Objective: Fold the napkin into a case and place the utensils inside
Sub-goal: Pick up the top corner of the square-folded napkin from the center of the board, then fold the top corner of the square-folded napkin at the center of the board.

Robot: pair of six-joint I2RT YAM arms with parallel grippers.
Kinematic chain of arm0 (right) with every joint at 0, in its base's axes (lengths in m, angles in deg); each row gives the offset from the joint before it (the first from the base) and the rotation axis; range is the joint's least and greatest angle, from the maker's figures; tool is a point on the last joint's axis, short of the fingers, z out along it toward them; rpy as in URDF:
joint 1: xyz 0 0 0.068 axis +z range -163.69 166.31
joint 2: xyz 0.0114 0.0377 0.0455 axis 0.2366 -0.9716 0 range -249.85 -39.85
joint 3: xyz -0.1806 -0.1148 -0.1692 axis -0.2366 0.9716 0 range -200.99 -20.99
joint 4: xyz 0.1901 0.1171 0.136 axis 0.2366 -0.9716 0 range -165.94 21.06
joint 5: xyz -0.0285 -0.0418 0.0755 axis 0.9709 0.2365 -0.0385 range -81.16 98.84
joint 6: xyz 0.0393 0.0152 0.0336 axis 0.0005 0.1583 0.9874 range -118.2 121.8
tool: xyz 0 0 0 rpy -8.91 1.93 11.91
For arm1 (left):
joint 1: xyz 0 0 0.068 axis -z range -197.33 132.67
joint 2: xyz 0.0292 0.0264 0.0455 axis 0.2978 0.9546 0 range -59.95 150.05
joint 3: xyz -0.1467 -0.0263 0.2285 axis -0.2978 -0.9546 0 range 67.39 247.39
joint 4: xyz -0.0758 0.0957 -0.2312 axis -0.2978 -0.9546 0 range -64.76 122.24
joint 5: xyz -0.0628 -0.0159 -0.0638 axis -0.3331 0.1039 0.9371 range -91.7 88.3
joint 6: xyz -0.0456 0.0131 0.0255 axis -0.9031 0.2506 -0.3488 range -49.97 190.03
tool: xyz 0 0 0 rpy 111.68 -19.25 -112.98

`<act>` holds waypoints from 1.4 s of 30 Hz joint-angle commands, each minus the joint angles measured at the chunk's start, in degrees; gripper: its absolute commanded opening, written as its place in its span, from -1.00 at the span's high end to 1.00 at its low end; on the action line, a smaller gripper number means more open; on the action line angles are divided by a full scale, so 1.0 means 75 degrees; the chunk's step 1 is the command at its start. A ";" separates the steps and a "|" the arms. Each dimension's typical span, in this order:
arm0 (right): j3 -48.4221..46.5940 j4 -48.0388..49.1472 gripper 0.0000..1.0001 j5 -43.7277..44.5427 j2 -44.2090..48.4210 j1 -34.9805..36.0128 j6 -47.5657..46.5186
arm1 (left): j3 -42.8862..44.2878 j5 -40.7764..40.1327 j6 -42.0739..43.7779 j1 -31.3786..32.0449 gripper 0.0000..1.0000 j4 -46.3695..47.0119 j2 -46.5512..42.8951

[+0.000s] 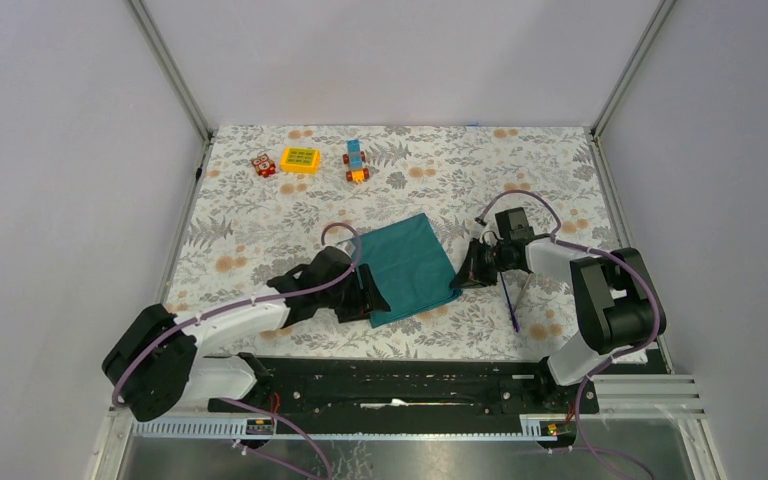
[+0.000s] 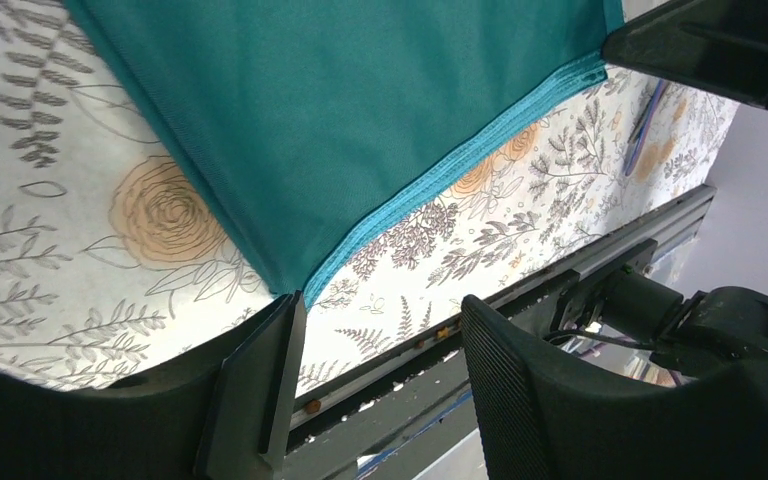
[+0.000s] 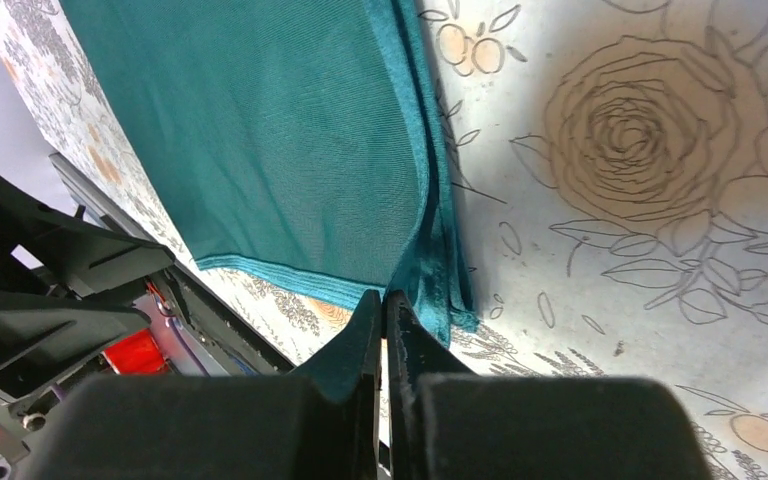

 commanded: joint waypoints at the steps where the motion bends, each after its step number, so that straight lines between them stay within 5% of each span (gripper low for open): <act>1: -0.0470 -0.0119 1.00 -0.0004 -0.0042 0.0374 -0.0110 | 0.0254 -0.0726 0.0070 -0.0014 -0.33 -0.0400 -0.0618; 14: -0.3225 0.0290 1.00 -0.0156 -0.2527 0.2322 0.0721 | 0.0300 -0.2361 0.0104 -0.1097 -0.93 -0.2646 -0.3112; 26: -0.5605 0.0924 1.00 -0.0279 -0.4438 0.2847 0.1857 | 0.0358 -0.2366 0.0410 -0.1471 -0.97 -0.3139 -0.3406; 42: -0.6884 0.1058 1.00 -0.0396 -0.5409 0.3099 0.2437 | 0.0311 -0.2375 0.0489 -0.1611 -0.97 -0.3350 -0.3736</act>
